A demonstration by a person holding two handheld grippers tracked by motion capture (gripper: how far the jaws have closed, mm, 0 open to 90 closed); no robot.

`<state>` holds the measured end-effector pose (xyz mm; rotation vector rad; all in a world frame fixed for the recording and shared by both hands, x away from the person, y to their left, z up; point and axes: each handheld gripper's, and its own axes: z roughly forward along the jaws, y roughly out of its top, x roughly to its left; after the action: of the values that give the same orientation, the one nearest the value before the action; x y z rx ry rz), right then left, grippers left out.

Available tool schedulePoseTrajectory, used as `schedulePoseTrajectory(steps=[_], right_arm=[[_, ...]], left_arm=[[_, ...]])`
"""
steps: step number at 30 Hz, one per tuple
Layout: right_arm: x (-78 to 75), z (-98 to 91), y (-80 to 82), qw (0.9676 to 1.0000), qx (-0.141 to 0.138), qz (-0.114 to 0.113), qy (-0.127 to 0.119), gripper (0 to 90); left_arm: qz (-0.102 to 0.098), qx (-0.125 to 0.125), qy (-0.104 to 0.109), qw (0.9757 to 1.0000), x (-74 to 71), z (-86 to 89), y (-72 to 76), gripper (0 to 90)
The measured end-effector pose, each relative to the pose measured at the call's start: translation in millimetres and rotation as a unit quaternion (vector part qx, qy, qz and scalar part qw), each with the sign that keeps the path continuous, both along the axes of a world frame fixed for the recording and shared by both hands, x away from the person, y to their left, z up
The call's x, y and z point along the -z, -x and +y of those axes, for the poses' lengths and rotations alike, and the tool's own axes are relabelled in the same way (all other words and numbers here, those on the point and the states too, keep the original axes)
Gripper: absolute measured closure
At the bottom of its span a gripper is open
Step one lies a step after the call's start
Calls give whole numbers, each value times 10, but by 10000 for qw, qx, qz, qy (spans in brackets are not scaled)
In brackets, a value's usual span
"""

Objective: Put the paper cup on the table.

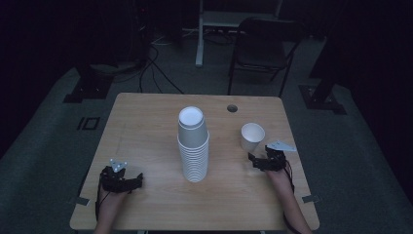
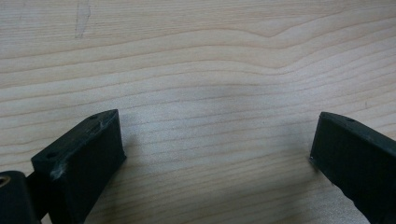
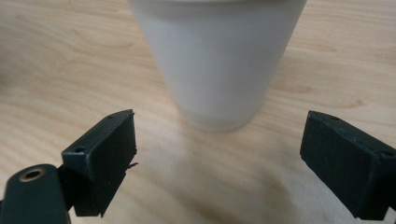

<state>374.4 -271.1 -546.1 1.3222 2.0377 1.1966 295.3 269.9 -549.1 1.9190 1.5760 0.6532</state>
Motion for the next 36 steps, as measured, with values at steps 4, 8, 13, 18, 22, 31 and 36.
schedulePoseTrajectory(steps=[4, 8, 13, 18, 22, 31, 36], right_arm=[[-9, -20, 87, 10000, -41, 6, 26, 101], [-7, -67, 168, 10000, -43, -20, 16, 101], [11, -128, 281, 9999, -31, -56, 135, 101], [25, -179, 416, 9997, -18, -35, 221, 101], [16, -215, 527, 9995, -91, 9, 318, 101], [32, -306, 733, 9988, -18, 132, 478, 101], [48, -345, 845, 9986, 24, 156, 511, 101]], left_arm=[[1, 0, 1, 10000, 0, 0, 0, 28], [0, 0, 1, 10000, 0, 0, 0, 28], [1, 1, 0, 10000, 0, 0, 0, 28], [4, 4, -3, 10000, 0, 1, 0, 28], [6, 5, -4, 10000, 0, 1, 0, 28], [3, 7, 0, 10000, 0, 2, 0, 28], [-4, 1, 20, 10000, 0, 3, 1, 28]])
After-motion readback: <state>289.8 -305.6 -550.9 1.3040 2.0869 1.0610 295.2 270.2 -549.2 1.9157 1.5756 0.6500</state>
